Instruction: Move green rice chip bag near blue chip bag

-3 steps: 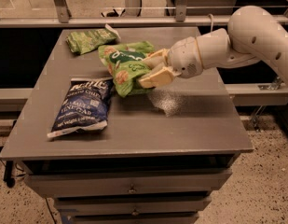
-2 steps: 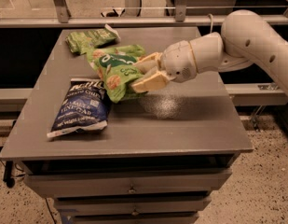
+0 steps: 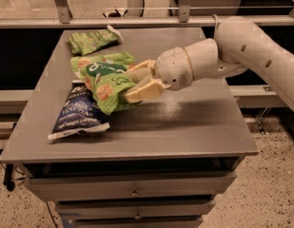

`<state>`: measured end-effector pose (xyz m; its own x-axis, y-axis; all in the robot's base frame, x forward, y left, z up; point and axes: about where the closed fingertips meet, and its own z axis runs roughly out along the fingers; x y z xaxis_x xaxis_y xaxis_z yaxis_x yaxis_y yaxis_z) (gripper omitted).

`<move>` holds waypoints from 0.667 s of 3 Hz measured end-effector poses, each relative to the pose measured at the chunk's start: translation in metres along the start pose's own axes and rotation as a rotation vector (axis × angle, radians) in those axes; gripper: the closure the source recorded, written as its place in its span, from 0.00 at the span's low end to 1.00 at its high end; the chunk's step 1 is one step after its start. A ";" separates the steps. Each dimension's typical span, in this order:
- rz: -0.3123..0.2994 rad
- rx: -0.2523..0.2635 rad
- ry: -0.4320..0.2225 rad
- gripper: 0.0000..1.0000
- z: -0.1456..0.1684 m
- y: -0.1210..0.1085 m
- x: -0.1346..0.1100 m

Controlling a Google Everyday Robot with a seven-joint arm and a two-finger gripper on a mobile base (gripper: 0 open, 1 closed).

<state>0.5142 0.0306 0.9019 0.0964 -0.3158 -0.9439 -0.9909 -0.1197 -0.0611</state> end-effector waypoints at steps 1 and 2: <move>0.005 -0.029 -0.011 0.60 0.007 0.008 -0.001; 0.012 -0.028 -0.009 0.37 0.006 0.010 0.002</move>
Offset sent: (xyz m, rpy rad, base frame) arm -0.0110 -0.0042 -0.0086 0.0009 0.0286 0.0083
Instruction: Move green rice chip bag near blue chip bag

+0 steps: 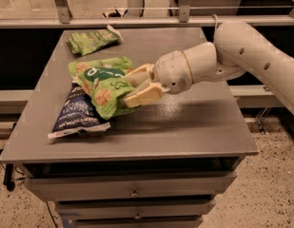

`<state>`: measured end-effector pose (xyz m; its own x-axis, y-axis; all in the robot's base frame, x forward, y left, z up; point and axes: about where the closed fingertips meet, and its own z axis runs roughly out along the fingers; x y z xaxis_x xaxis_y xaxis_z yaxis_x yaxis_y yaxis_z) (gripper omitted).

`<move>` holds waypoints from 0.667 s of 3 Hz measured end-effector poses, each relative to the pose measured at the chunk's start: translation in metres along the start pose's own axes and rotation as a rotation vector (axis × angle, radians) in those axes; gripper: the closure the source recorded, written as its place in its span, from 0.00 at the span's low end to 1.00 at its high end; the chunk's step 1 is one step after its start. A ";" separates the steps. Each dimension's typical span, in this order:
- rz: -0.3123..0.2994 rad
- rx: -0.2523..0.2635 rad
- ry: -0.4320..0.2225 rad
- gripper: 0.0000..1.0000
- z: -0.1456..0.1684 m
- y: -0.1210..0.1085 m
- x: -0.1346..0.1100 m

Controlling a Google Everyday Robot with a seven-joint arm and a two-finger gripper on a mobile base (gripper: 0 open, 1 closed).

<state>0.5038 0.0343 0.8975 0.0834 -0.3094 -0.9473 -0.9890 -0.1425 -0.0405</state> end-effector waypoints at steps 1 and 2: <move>0.010 0.029 0.017 0.13 -0.008 -0.002 0.007; 0.023 0.070 0.045 0.00 -0.021 -0.005 0.017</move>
Offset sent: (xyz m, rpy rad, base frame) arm 0.0188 -0.0491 -0.0160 -0.0754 -0.0124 -0.1457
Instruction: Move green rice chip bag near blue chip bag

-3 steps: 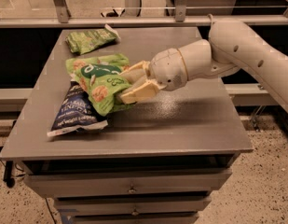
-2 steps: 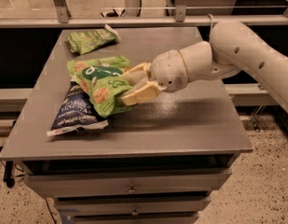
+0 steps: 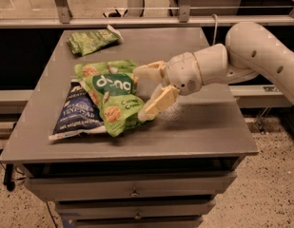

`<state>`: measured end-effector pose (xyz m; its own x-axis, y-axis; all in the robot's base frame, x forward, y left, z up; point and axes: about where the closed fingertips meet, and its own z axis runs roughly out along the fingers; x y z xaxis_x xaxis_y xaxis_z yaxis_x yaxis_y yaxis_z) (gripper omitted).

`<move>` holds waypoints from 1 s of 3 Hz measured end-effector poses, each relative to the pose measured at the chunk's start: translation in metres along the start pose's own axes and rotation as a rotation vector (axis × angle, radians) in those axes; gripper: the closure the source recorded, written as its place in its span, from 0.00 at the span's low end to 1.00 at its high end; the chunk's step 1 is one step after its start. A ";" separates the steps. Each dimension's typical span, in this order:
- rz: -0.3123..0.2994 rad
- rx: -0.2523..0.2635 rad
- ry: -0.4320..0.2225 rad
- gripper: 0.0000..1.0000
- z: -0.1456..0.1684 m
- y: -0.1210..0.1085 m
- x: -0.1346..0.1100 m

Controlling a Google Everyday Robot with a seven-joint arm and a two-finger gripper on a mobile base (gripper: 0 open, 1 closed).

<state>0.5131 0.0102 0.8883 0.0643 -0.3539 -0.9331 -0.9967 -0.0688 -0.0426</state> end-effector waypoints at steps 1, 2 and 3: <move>0.015 0.033 0.022 0.00 -0.008 -0.003 0.009; 0.034 0.071 0.062 0.00 -0.017 -0.006 0.023; 0.028 0.139 0.125 0.00 -0.048 -0.019 0.046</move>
Offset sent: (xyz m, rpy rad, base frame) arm 0.0147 -0.0463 -0.0265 -0.1080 0.0027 -0.1490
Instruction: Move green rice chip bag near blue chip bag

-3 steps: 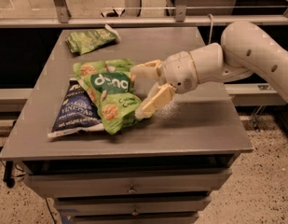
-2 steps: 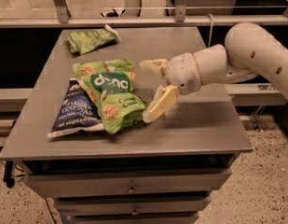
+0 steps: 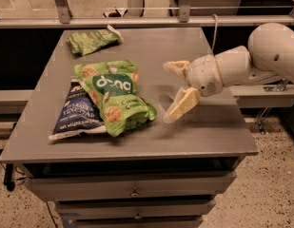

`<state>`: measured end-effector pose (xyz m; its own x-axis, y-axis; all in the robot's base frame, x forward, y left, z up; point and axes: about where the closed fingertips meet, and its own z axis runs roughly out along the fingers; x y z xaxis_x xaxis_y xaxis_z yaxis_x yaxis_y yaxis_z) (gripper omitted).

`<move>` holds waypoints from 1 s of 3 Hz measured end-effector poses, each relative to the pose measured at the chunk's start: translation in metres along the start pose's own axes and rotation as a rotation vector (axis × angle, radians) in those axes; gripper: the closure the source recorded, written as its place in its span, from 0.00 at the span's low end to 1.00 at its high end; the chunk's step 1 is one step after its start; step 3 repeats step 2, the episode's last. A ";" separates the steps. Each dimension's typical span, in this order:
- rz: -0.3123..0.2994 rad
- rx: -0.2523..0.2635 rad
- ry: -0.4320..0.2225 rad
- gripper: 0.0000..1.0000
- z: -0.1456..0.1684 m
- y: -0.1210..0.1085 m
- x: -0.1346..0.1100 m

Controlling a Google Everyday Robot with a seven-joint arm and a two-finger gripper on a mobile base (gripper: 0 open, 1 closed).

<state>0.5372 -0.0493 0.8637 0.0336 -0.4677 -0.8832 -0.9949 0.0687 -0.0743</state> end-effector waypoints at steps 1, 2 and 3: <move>-0.040 0.062 0.079 0.00 -0.035 -0.028 0.020; -0.050 0.079 0.085 0.00 -0.042 -0.035 0.018; -0.050 0.079 0.085 0.00 -0.042 -0.035 0.018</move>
Offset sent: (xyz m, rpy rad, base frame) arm 0.0241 -0.0398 0.0005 -0.0770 -0.0561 -0.0401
